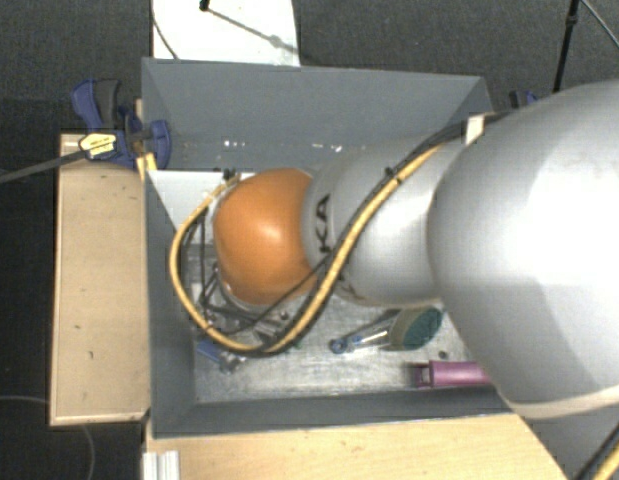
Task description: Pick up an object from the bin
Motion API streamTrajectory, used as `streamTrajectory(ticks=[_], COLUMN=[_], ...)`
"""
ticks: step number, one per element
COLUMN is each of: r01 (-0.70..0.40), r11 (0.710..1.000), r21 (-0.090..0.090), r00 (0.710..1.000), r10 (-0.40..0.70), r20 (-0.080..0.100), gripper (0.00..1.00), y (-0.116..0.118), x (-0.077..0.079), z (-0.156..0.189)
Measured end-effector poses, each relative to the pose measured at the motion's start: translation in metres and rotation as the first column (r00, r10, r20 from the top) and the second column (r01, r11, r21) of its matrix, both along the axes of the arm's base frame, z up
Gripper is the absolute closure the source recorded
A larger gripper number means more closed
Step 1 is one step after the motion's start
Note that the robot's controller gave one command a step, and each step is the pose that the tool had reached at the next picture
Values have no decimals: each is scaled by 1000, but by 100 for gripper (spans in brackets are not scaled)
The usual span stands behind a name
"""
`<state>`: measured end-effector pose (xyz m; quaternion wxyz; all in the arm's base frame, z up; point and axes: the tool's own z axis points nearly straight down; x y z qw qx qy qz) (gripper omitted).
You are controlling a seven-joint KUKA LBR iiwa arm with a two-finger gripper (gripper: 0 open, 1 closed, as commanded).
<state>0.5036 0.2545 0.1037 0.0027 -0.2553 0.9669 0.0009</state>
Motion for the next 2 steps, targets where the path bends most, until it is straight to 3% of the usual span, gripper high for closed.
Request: streamTrajectory(ticks=[1,2], r01=[8,14], r11=[1000,1000], r21=[2,0], r00=[1000,1000], r10=[-8,-14], r20=[4,0], gripper=[100,100], y=[1,2], x=[2,3], z=[68,84])
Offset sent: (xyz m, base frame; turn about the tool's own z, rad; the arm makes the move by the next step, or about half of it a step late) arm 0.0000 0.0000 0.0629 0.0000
